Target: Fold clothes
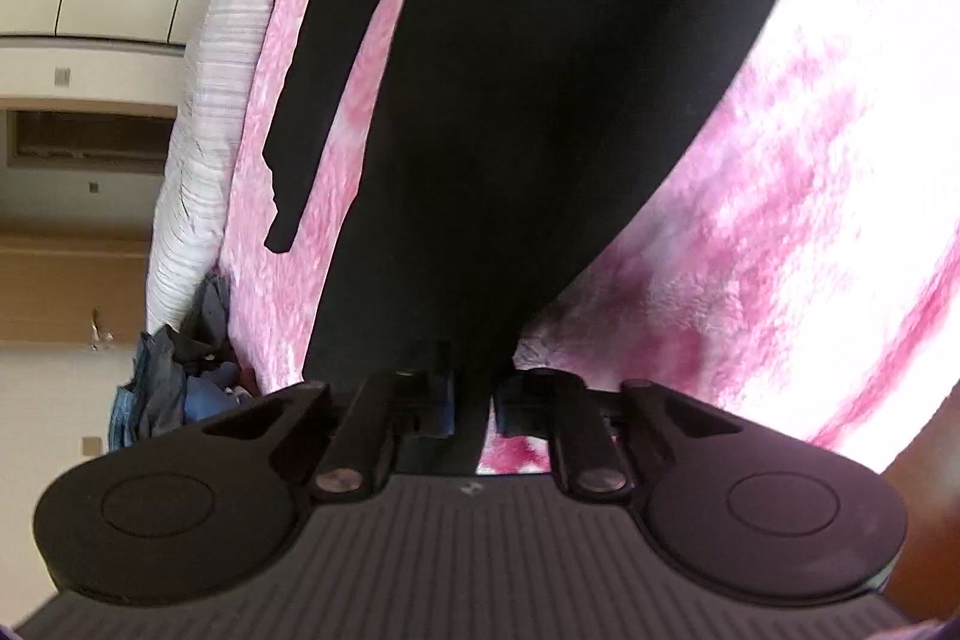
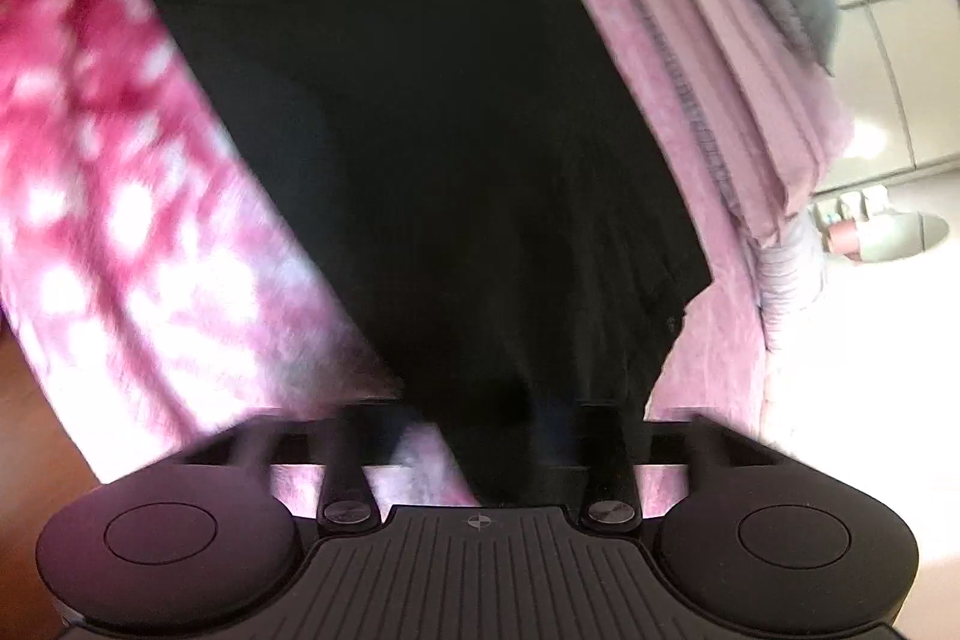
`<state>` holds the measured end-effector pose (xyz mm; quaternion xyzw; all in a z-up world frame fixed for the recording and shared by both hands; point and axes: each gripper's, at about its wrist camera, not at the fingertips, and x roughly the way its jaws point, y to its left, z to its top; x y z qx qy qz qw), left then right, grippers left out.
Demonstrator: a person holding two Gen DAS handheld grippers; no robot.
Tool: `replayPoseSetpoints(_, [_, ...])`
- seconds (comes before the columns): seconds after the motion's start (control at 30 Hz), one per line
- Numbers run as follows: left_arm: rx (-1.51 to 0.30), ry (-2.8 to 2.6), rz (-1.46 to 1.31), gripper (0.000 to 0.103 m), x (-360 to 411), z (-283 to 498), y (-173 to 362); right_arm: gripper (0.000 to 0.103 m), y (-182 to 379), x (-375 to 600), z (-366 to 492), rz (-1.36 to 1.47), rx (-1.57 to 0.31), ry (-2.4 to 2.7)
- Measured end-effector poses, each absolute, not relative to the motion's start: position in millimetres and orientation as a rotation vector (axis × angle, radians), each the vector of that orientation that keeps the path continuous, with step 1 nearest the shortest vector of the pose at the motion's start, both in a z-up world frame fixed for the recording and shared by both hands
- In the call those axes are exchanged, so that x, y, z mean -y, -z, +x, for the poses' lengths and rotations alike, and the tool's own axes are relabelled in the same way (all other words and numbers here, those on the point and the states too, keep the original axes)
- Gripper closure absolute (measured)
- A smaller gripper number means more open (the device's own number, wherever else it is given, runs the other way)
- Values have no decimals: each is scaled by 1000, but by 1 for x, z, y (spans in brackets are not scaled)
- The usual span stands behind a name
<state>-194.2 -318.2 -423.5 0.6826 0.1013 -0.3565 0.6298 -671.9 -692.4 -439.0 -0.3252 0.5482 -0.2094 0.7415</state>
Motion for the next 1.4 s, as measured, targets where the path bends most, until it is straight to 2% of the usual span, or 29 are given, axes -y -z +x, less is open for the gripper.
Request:
replayPoseSetpoints(0.13, [-237, 834, 1559, 98, 323, -192, 385, 96, 417, 693, -670, -671, -1225, 439])
replayPoseSetpoints(0.3, [-274, 892, 1551, 98, 358, -164, 330, 100, 350, 700, -669, -672, -1192, 435])
replayPoseSetpoints(0.43, [-322, 939, 1537, 98, 395, -132, 291, 100, 292, 722, -657, -688, -1157, 449])
replayPoseSetpoints(0.57, [-369, 986, 1522, 98, 432, -100, 253, 100, 259, 765, -615, -711, -1161, 444])
replayPoseSetpoints(0.77, [-440, 1055, 1498, 98, 489, -50, 202, 100, 251, 832, -543, -723, -1245, 408])
replayPoseSetpoints(1.03, [-521, 1145, 1589, 98, 573, 16, 229, 100, 273, 902, -473, -688, -1326, 414])
replayPoseSetpoints(1.4, [-610, 1132, 1692, 99, 677, 58, 317, 100, 327, 993, -425, -588, -1418, 285])
